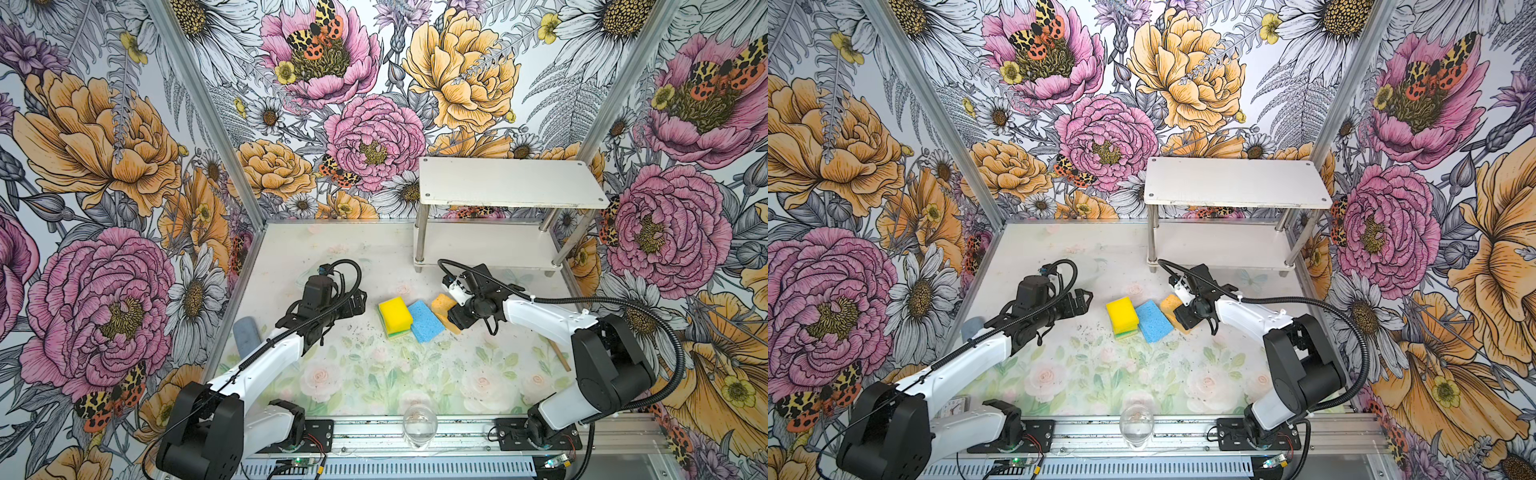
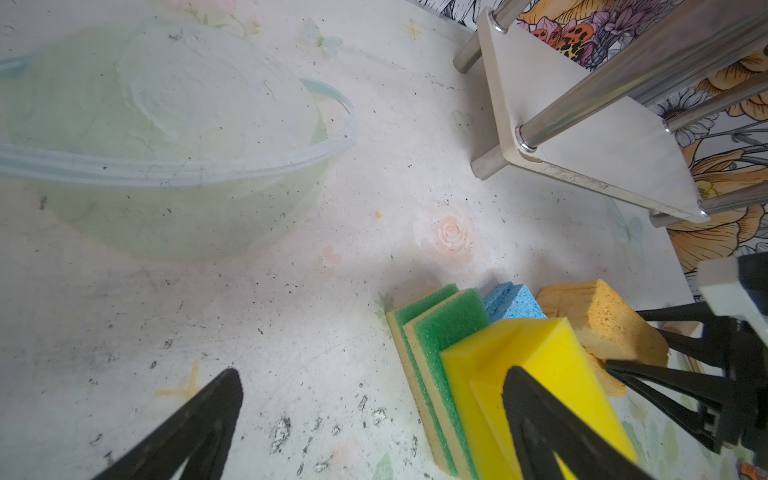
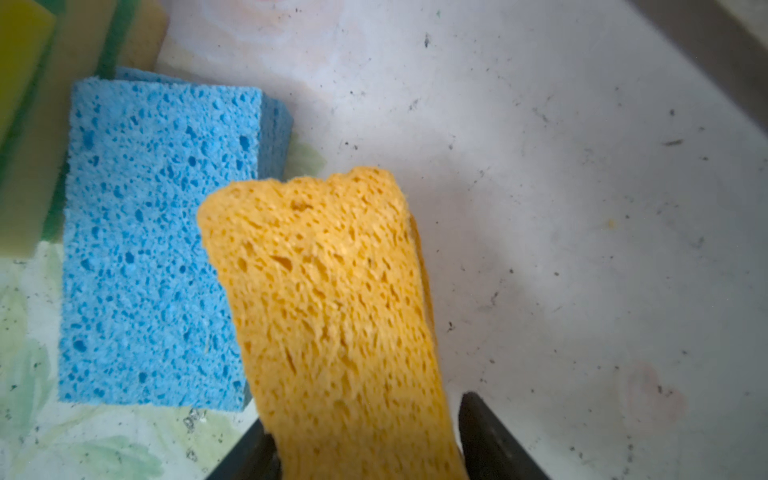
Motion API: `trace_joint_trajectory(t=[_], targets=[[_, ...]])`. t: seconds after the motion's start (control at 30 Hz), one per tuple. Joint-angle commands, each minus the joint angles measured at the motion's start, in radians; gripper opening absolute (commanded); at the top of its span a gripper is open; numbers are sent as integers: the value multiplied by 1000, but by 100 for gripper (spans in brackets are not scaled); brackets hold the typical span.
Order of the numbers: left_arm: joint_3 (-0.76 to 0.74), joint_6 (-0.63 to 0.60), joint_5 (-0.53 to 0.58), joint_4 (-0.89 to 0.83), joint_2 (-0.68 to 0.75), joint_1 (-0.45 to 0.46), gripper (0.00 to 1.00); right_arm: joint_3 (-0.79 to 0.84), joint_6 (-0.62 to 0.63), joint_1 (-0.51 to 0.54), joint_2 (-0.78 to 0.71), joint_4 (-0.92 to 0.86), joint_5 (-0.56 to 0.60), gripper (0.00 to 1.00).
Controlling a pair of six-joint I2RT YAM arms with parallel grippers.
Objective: Place and organize the cleaning sponges onto the shelf
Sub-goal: 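Lower the right gripper and grasp the orange-yellow sponge by its end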
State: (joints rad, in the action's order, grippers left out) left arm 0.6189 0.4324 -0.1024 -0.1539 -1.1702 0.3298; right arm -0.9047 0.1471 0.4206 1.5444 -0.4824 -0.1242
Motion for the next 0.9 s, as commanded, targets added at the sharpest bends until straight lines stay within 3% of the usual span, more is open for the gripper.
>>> trace_joint_trajectory(t=[0.0, 0.47, 0.87], targets=[[27, 12, -20, 4, -8, -3, 99, 4, -19, 7, -35, 2, 8, 58], [28, 11, -19, 1, -16, -1, 99, 2, -56, -6, -86, 2, -13, 45], [33, 6, -19, -6, -16, -1, 99, 10, -99, -92, -155, 2, -108, 31]])
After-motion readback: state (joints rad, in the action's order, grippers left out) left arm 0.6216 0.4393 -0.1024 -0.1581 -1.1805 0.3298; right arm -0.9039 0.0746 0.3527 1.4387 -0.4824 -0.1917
